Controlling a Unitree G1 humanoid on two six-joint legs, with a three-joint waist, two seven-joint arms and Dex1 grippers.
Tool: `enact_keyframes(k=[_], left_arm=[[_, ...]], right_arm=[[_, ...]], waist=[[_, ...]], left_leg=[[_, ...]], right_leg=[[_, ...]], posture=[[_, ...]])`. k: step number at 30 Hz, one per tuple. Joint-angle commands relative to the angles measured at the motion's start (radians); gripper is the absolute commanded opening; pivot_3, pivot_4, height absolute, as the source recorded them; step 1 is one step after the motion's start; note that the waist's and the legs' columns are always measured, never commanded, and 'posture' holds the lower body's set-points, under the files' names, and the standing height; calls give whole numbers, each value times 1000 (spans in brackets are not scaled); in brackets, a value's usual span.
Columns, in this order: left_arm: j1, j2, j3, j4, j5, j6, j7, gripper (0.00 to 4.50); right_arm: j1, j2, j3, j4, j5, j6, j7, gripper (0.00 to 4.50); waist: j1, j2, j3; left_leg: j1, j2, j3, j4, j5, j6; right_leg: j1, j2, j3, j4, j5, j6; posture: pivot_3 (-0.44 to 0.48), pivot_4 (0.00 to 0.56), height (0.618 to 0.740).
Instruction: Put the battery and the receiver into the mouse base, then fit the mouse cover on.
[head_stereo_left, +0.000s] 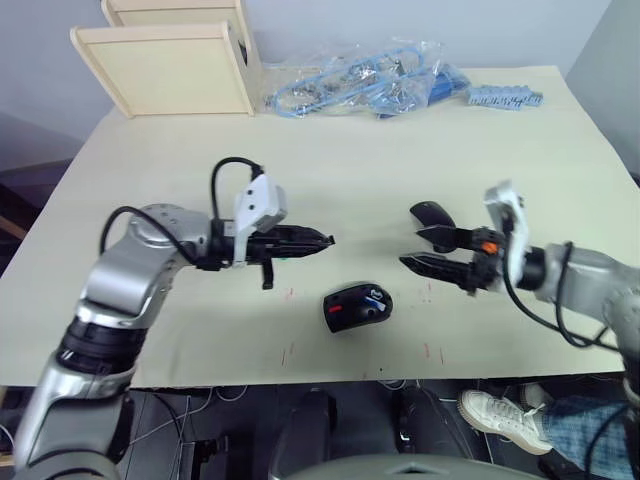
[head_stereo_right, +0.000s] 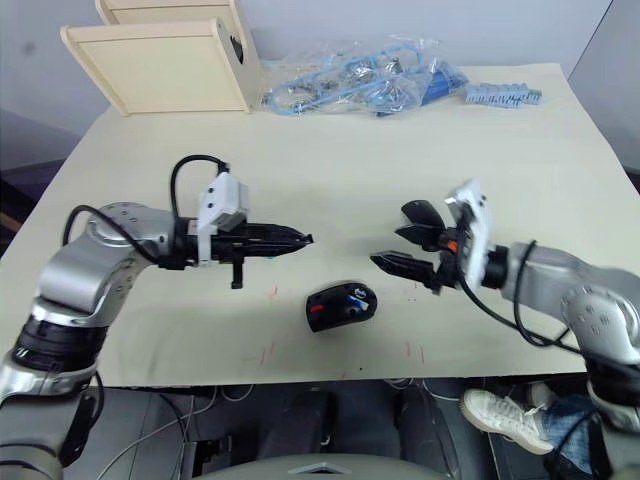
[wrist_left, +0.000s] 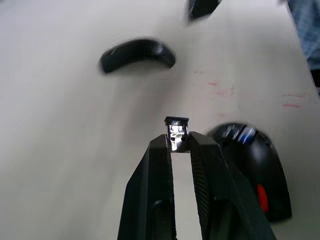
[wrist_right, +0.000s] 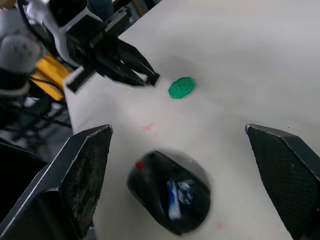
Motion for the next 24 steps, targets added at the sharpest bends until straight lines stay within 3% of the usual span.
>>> enact_keyframes(k=[1,7,12,24], left_arm=[[-41,-10,-19,21,37,-61,-26,14],[-94,-52,-57,59,83,-129,-59,14],[-134,-84,-79,75,125,-176,-69,0],[-139,-91,-79,75,157,-215,-80,0]], right_arm=[[-72,26,-5,65,81,104,-83,4500],[-201,96,-20,220,164,223,-198,4500],[-292,152,-32,348,227,287,-274,2904],[-341,193,-51,450,333,327,-375,2904]], waist=[[0,0,0],[0,0,0],[-1,0,0],[-4,0,0]], left_leg=[[-1,0,0,0,0,0],[-10,0,0,1,0,0],[-10,0,0,1,0,0],[-10,0,0,1,0,0]], right_leg=[[0,0,-1,0,0,0],[-8,-1,-1,0,0,0],[-8,-1,-2,1,0,0],[-8,-1,-2,1,0,0]], posture=[[0,150,740],[0,150,740],[0,150,740],[0,150,740]])
